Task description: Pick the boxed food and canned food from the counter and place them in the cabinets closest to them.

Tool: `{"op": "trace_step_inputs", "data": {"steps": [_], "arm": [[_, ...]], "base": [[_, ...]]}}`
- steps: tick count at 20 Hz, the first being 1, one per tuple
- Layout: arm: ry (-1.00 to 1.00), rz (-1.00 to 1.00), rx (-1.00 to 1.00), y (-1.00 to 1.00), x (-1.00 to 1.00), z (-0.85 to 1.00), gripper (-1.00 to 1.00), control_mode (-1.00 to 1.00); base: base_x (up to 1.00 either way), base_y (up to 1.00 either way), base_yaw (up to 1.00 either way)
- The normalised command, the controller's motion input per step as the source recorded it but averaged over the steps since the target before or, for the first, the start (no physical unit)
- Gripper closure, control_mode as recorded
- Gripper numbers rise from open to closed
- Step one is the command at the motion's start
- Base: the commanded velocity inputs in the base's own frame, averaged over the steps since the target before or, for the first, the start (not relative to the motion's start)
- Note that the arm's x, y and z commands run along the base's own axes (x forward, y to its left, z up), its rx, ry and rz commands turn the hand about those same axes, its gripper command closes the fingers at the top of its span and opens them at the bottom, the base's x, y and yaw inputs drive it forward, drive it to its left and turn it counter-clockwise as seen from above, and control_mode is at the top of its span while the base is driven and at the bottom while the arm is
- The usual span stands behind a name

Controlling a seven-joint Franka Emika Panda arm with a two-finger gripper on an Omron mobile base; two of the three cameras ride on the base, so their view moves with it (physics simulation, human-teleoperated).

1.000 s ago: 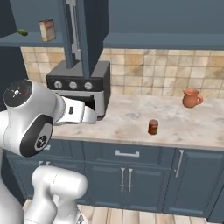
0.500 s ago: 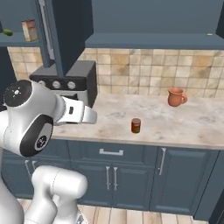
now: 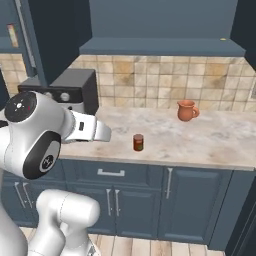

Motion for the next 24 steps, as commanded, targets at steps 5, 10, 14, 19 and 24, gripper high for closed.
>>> {"op": "trace_step_inputs", "data": {"steps": [5, 10, 14, 19, 24], "arm": [[0.0, 0.0, 0.0, 0.0, 0.0, 0.0, -1.0, 1.0], [0.0, 0.0, 0.0, 0.0, 0.0, 0.0, -1.0, 1.0], [0.0, 0.0, 0.0, 0.0, 0.0, 0.0, -1.0, 1.0], [0.0, 0.0, 0.0, 0.0, 0.0, 0.0, -1.0, 1.0], [0.0, 0.0, 0.0, 0.0, 0.0, 0.0, -1.0, 1.0]], "base": [[0.06, -0.39, 0.0], [0.04, -0.33, 0.0], [0.02, -0.27, 0.01], [0.09, -0.24, 0.05], [0.1, -0.31, 0.06]]}}
